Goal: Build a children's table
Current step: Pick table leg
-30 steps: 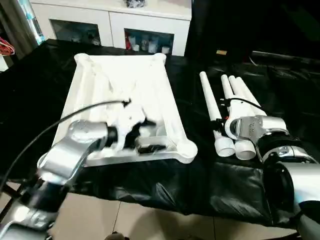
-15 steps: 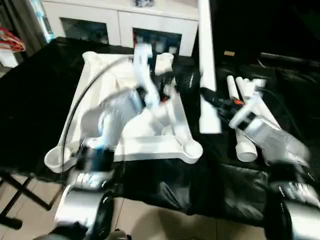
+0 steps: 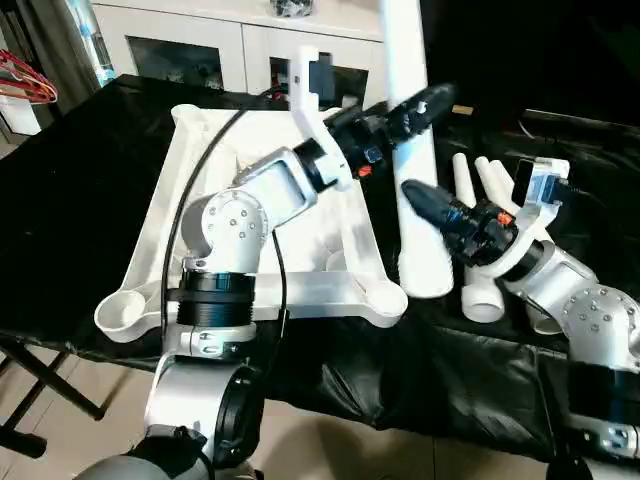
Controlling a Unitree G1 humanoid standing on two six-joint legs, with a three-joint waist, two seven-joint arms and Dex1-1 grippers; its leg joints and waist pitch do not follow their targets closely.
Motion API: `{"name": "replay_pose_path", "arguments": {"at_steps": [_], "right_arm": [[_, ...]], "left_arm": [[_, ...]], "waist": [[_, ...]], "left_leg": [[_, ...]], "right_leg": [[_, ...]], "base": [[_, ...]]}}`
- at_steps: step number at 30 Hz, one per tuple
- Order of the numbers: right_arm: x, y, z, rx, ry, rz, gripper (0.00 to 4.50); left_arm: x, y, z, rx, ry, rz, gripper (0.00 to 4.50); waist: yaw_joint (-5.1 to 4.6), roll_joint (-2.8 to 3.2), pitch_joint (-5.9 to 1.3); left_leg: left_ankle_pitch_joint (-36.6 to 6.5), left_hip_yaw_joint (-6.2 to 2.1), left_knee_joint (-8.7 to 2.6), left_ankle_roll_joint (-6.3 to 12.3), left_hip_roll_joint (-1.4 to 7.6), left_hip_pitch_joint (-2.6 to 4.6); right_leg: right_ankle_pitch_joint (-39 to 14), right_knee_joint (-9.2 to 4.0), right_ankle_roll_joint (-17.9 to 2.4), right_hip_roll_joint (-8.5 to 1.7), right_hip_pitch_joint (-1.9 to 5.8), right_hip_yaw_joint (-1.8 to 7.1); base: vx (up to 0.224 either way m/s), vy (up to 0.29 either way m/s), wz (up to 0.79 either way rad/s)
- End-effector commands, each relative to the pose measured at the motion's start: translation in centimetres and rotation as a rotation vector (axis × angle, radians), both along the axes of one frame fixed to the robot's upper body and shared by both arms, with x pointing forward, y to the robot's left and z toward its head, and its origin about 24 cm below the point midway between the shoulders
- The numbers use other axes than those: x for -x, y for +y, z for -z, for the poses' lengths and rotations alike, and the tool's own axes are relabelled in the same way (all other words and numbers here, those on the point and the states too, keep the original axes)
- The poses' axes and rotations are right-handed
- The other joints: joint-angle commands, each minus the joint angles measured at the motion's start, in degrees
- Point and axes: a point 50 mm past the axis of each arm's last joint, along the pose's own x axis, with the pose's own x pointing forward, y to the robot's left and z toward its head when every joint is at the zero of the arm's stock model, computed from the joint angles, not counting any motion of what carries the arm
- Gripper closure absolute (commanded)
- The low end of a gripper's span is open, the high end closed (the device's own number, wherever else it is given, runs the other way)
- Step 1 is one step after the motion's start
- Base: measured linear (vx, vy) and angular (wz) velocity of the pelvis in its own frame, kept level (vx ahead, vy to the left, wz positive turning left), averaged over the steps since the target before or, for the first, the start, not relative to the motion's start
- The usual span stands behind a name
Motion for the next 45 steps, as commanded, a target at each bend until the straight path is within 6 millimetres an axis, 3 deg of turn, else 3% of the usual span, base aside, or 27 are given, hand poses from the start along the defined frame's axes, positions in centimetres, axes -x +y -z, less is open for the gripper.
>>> {"name": "replay_pose_path", "arguments": {"at_steps": [1, 2, 12, 15, 17, 20, 21, 35, 36, 40, 42, 45], "right_arm": [[0.2, 0.0, -0.8, 0.007, -0.028, -0.01, 2.68], [0.2, 0.1, -0.8, 0.011, -0.026, -0.012, 2.68], [-0.1, 0.6, -0.7, 0.032, -0.013, -0.02, 2.68], [-0.1, 0.7, -0.8, 0.035, -0.015, -0.025, 2.68], [-0.2, 0.7, -0.9, 0.036, -0.016, -0.027, 2.68], [-0.3, 0.7, -1.0, 0.04, -0.014, -0.028, 2.68], [-0.3, 0.7, -1.0, 0.041, -0.013, -0.028, 2.68], [-0.5, 0.8, -0.7, 0.109, -0.02, -0.024, 2.68], [-0.5, 1.0, -0.6, 0.133, -0.014, -0.027, 2.12], [-0.8, 1.1, -0.2, 0.226, -0.015, -0.009, 1.89], [-0.9, 1.0, -0.1, 0.316, -0.036, -0.001, 1.57], [-0.8, 1.0, -0.2, 0.35, -0.033, -0.015, 1.54]], "left_arm": [[0.4, -0.1, -0.7, 0.012, -0.022, 0.018, 0.28], [0.5, -0.1, -0.7, 0.006, -0.023, 0.016, 0.28], [1.4, -0.4, -0.3, -0.012, -0.043, 0.089, 1.14], [1.5, -0.6, 0.0, -0.038, -0.045, 0.095, 1.16], [1.6, -0.7, 0.1, -0.044, -0.046, 0.093, 1.53], [1.4, -0.5, 0.1, -0.039, -0.055, 0.083, 1.69], [1.4, -0.5, 0.2, -0.04, -0.052, 0.079, 1.98], [0.8, 0.1, 0.0, -0.03, -0.066, 0.028, 2.55], [1.0, 0.0, 0.0, -0.041, -0.075, 0.04, 2.58], [1.3, -0.3, 0.0, -0.065, -0.103, 0.059, 2.6], [1.4, -0.4, 0.0, -0.111, -0.138, 0.074, 2.64], [1.5, -0.5, 0.1, -0.132, -0.151, 0.097, 2.64]], "waist": [[0.29, -0.66, -4.16], [0.22, -0.87, -4.16], [0.21, -0.73, -4.13], [0.18, -0.74, -4.11], [0.21, -0.75, -4.11], [0.14, -0.8, -4.12], [0.18, -0.77, -4.09], [0.3, -0.6, -4.32], [0.33, -0.56, -4.37], [0.35, -0.46, -4.44], [0.32, -0.57, -4.42], [0.34, -0.42, -4.44]], "left_leg": [[-6.5, -0.25, -3.97, 1.57, 1.47, 0.33], [-6.3, -0.24, -3.98, 1.66, 1.51, 0.29], [-5.1, -0.22, -4.07, 1.74, 1.58, 0.26], [-4.7, -0.2, -4.07, 1.91, 1.56, 0.22], [-4.7, -0.18, -4.08, 1.84, 1.59, 0.25], [-4.9, -0.17, -4.09, 1.73, 1.59, 0.23], [-5.1, -0.15, -4.1, 1.61, 1.58, 0.25], [-3.1, -0.03, -3.89, 1.98, 1.71, 0.3], [-3.1, 0.02, -3.86, 2.1, 1.74, 0.35], [-2.1, 0.02, -3.8, 2.13, 1.81, 0.31], [-2.4, -0.03, -3.86, 1.78, 1.84, 0.2], [-2.4, -0.08, -3.89, 1.54, 1.83, 0.26]], "right_leg": [[-9.7, -4.53, -12.3, -2.84, 3.22, 1.24], [-9.2, -4.52, -12.4, -2.82, 3.22, 1.18], [-8.1, -4.42, -12.1, -2.89, 3.24, 1.16], [-7.3, -4.39, -12.2, -2.87, 3.31, 1.18], [-7.4, -4.4, -12.2, -2.9, 3.31, 1.17], [-7.4, -4.46, -12.1, -2.88, 3.34, 1.14], [-7.9, -4.48, -12.0, -2.93, 3.33, 1.17], [-3.7, -4.06, -13.1, -2.92, 3.38, 0.94], [-3.3, -4.01, -13.4, -2.94, 3.38, 0.88], [-1.3, -3.82, -13.9, -2.91, 3.45, 0.69], [-1.5, -3.82, -13.5, -3.01, 3.58, 0.66], [-1.5, -3.77, -13.2, -3.04, 3.66, 0.67]], "base": [[0.0, 0.0, 0.0], [0.0, 0.0, 0.0], [0.0, 0.0, 0.0], [0.0, 0.0, 0.0], [0.0, 0.0, 0.0], [0.0, 0.0, 0.0], [0.0, 0.0, 0.0], [0.0, 0.0, 0.0], [0.0, 0.0, 0.0], [0.0, 0.0, 0.0], [0.0, 0.0, 0.0], [0.0, 0.0, 0.0]]}}
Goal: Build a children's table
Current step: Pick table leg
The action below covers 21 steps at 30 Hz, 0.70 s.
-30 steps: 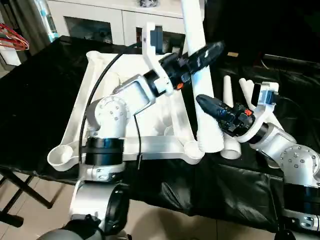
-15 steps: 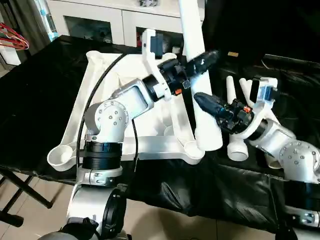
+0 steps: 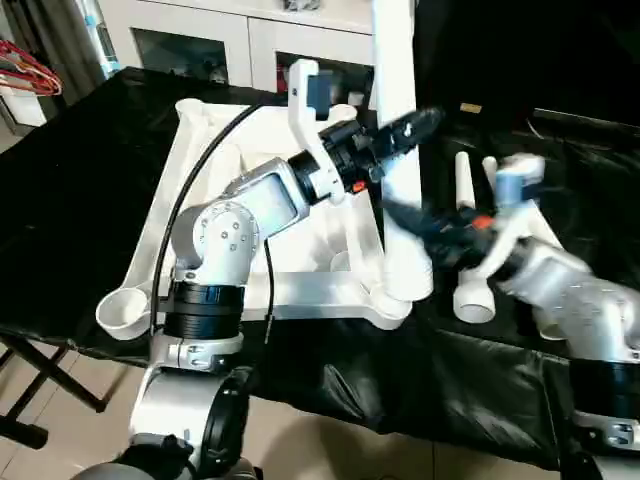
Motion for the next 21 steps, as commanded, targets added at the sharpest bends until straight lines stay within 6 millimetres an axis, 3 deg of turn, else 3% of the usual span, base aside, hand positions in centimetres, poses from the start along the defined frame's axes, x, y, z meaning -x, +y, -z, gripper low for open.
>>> {"name": "replay_pose_path", "arguments": {"at_steps": [1, 3, 14, 21], "right_arm": [[-0.2, -0.2, -0.6, 0.071, -0.027, 0.011, 1.54], [-0.4, -0.2, -0.2, 0.154, -0.033, 0.016, 1.54], [0.1, 0.4, 0.7, 0.265, -0.032, -0.07, 1.54], [0.2, 0.5, 1.1, 0.286, -0.009, -0.082, 1.54]], "left_arm": [[0.6, -0.7, -1.0, 0.001, -0.069, 0.056, 2.64], [0.9, -0.8, -0.7, -0.036, -0.088, 0.086, 2.64], [1.4, -1.1, -0.2, -0.127, -0.126, 0.176, 2.65], [1.2, -0.9, -0.1, -0.147, -0.138, 0.187, 2.65]], "waist": [[0.25, -0.35, -4.48], [0.26, -0.36, -4.52], [0.26, -0.31, -4.56], [0.28, -0.22, -4.45]], "left_leg": [[-2.7, 0.02, -3.67, 1.55, 1.41, 0.96], [-2.6, -0.04, -3.63, 1.54, 1.43, 0.92], [-2.8, 0.03, -3.5, 1.86, 1.44, 0.92], [-5.0, 0.03, -3.57, 1.07, 1.47, 0.98]], "right_leg": [[-1.3, -3.15, -13.3, -2.94, 3.66, 1.72], [-0.6, -3.04, -13.6, -2.98, 3.72, 1.68], [0.9, -2.73, -14.7, -2.96, 3.8, 1.74], [-2.2, -2.99, -14.5, -3.04, 3.72, 1.76]], "base": [[0.0, 0.0, 0.0], [0.0, 0.0, 0.0], [0.0, 0.0, 0.0], [0.0, 0.0, 0.0]]}}
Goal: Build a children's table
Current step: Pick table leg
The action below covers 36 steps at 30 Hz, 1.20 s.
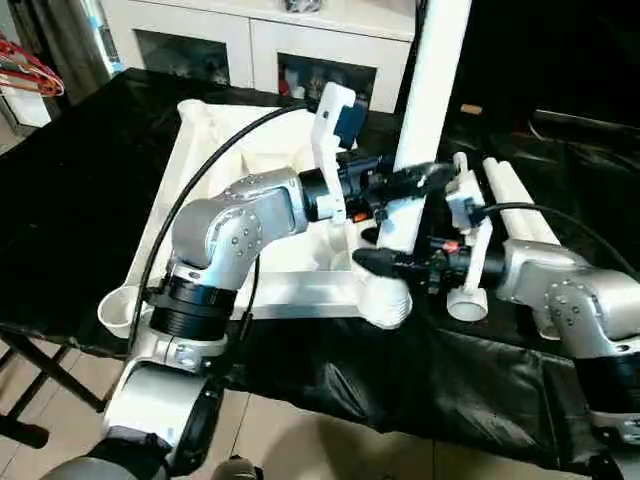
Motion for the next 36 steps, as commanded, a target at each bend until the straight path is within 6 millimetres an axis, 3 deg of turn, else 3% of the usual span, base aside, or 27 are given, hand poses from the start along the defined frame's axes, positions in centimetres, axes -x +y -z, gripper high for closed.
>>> {"name": "replay_pose_path", "arguments": {"at_steps": [1, 10, 20, 23, 30, 36], "right_arm": [[-0.1, -0.6, 0.3, 0.045, 0.013, 0.03, 1.54], [0.1, -0.5, 0.8, 0.047, 0.046, 0.024, 1.54], [-0.1, -0.4, 1.0, 0.067, 0.053, 0.036, 1.54], [-0.1, -0.6, 1.2, 0.073, 0.063, 0.043, 1.87], [0.1, -0.6, 1.3, 0.077, 0.072, 0.047, 2.45], [0.1, -0.6, 1.5, 0.075, 0.073, 0.053, 2.57]], "left_arm": [[0.3, -0.4, -1.0, 0.01, -0.051, 0.044, 2.65], [0.0, -0.1, -1.1, 0.018, -0.055, 0.031, 2.65], [0.1, -0.2, -1.1, 0.021, -0.059, 0.045, 2.65], [0.1, -0.3, -1.1, 0.022, -0.059, 0.048, 2.65], [0.0, -0.2, -1.2, 0.032, -0.056, 0.052, 2.65], [-0.1, -0.1, -1.3, 0.039, -0.065, 0.044, 2.65]], "waist": [[0.29, -0.14, -4.42], [0.28, -0.13, -4.35], [0.25, -0.02, -4.5], [0.28, 0.33, -4.46], [0.23, 0.43, -4.57], [0.18, 0.39, -4.54]], "left_leg": [[-5.5, 0.02, -3.63, 1.12, 1.46, 0.93], [-7.3, -0.08, -3.79, 0.16, 1.43, 0.84], [-6.6, -0.11, -3.7, 0.2, 1.38, 0.77], [-7.0, -0.15, -3.72, 0.11, 1.37, 0.82], [-6.9, -0.16, -3.67, 0.07, 1.34, 0.83], [-7.3, -0.17, -3.72, 0.01, 1.38, 0.87]], "right_leg": [[-2.9, -3.41, -14.3, -3.01, 3.66, 1.78], [-5.8, -3.7, -13.3, -3.0, 3.59, 1.7], [-4.1, -3.52, -13.5, -2.92, 3.67, 1.65], [-4.4, -3.55, -13.6, -2.9, 3.61, 1.64], [-3.2, -3.46, -13.9, -2.85, 3.72, 1.65], [-3.4, -3.49, -14.2, -2.85, 3.72, 1.61]], "base": [[0.0, 0.0, 0.0], [0.0, 0.0, 0.0], [0.0, 0.0, 0.0], [0.0, 0.0, 0.0], [0.0, 0.0, 0.0], [0.0, 0.0, 0.0]]}}
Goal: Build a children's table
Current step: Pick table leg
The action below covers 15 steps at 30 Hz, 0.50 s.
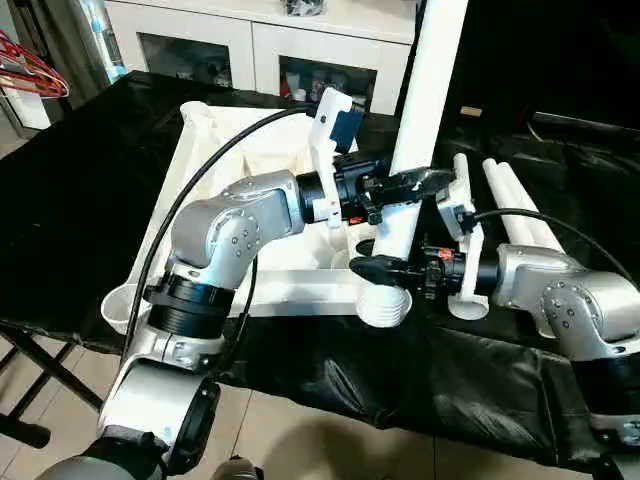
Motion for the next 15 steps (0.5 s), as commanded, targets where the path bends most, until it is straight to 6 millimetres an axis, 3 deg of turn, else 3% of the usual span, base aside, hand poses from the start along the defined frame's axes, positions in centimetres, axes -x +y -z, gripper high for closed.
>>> {"name": "replay_pose_path", "arguments": {"at_steps": [1, 3, 4, 6, 7, 8, 9, 10, 11, 12, 15], "right_arm": [[-0.1, -0.9, 0.9, 0.055, 0.033, 0.064, 2.61], [0.1, -0.8, 1.0, 0.053, 0.034, 0.065, 2.61], [0.2, -0.7, 1.1, 0.051, 0.035, 0.064, 2.61], [0.3, -0.7, 1.1, 0.048, 0.035, 0.063, 2.61], [0.3, -0.6, 1.2, 0.045, 0.036, 0.062, 2.61], [0.3, -0.6, 1.2, 0.044, 0.036, 0.062, 2.61], [0.3, -0.5, 1.3, 0.039, 0.036, 0.063, 2.61], [0.3, -0.4, 1.4, 0.036, 0.037, 0.064, 2.61], [0.2, -0.4, 1.6, 0.034, 0.038, 0.072, 2.61], [0.1, -0.3, 1.6, 0.032, 0.033, 0.08, 2.61], [-0.1, -0.2, 1.7, 0.026, 0.029, 0.098, 2.61]], "left_arm": [[0.2, -0.4, -1.7, 0.04, -0.075, 0.035, 2.65], [0.3, -0.3, -1.7, 0.039, -0.09, 0.024, 2.65], [0.4, -0.3, -1.8, 0.047, -0.095, 0.023, 2.65], [0.4, -0.3, -1.8, 0.055, -0.1, 0.015, 2.65], [0.4, -0.2, -1.9, 0.061, -0.111, 0.004, 2.65], [0.4, -0.2, -1.9, 0.065, -0.112, -0.001, 2.65], [0.1, 0.0, -2.1, 0.084, -0.12, -0.032, 2.65], [0.0, 0.1, -2.1, 0.093, -0.122, -0.047, 2.3], [0.0, 0.3, -2.5, 0.123, -0.124, -0.061, 1.95], [0.0, 0.4, -2.9, 0.144, -0.136, -0.072, 1.96], [-0.1, 0.6, -3.4, 0.177, -0.162, -0.102, 1.93]], "waist": [[0.25, 0.22, -4.5], [0.28, 0.07, -4.52], [0.19, -0.3, -4.54], [0.3, -0.11, -4.52], [0.28, -0.75, -4.47], [0.37, -0.53, -4.45], [0.42, -0.83, -4.42], [0.44, -0.67, -4.42], [0.41, -1.13, -4.38], [0.5, -0.89, -4.4], [0.46, -0.99, -4.4]], "left_leg": [[-7.5, -0.1, -3.72, 0.16, 1.37, 0.86], [-7.0, -0.07, -3.69, 0.33, 1.35, 0.81], [-6.9, -0.01, -3.68, 0.52, 1.34, 0.79], [-6.8, -0.04, -3.68, 0.54, 1.35, 0.78], [-6.8, 0.04, -3.7, 0.77, 1.38, 0.76], [-6.7, 0.0, -3.69, 0.76, 1.4, 0.74], [-6.5, 0.04, -3.67, 0.93, 1.43, 0.71], [-6.5, 0.01, -3.7, 0.91, 1.43, 0.75], [-6.6, 0.04, -3.73, 0.97, 1.42, 0.66], [-6.6, 0.01, -3.7, 0.91, 1.44, 0.64], [-6.3, 0.0, -3.7, 0.79, 1.4, 0.53]], "right_leg": [[-3.6, -3.66, -13.9, -2.89, 3.74, 1.73], [-3.1, -3.61, -13.9, -2.89, 3.76, 1.76], [-3.0, -3.61, -13.9, -2.85, 3.77, 1.75], [-3.4, -3.59, -13.9, -2.94, 3.78, 1.76], [-4.2, -3.7, -13.6, -2.95, 3.74, 1.75], [-4.4, -3.62, -13.6, -3.05, 3.74, 1.76], [-4.9, -3.65, -13.4, -3.11, 3.69, 1.78], [-5.2, -3.69, -13.3, -3.11, 3.67, 1.76], [-5.7, -3.79, -13.0, -3.09, 3.66, 1.72], [-6.2, -3.72, -12.9, -3.19, 3.63, 1.74], [-5.5, -3.74, -12.8, -3.14, 3.65, 1.72]], "base": [[0.0, 0.0, 0.0], [0.0, 0.0, 0.0], [0.0, 0.0, 0.0], [0.0, 0.0, 0.0], [0.0, 0.0, 0.0], [0.0, 0.0, 0.0], [0.0, 0.0, 0.0], [0.0, 0.0, 0.0], [0.0, 0.0, 0.0], [0.0, 0.0, 0.0], [0.0, 0.0, 0.0]]}}
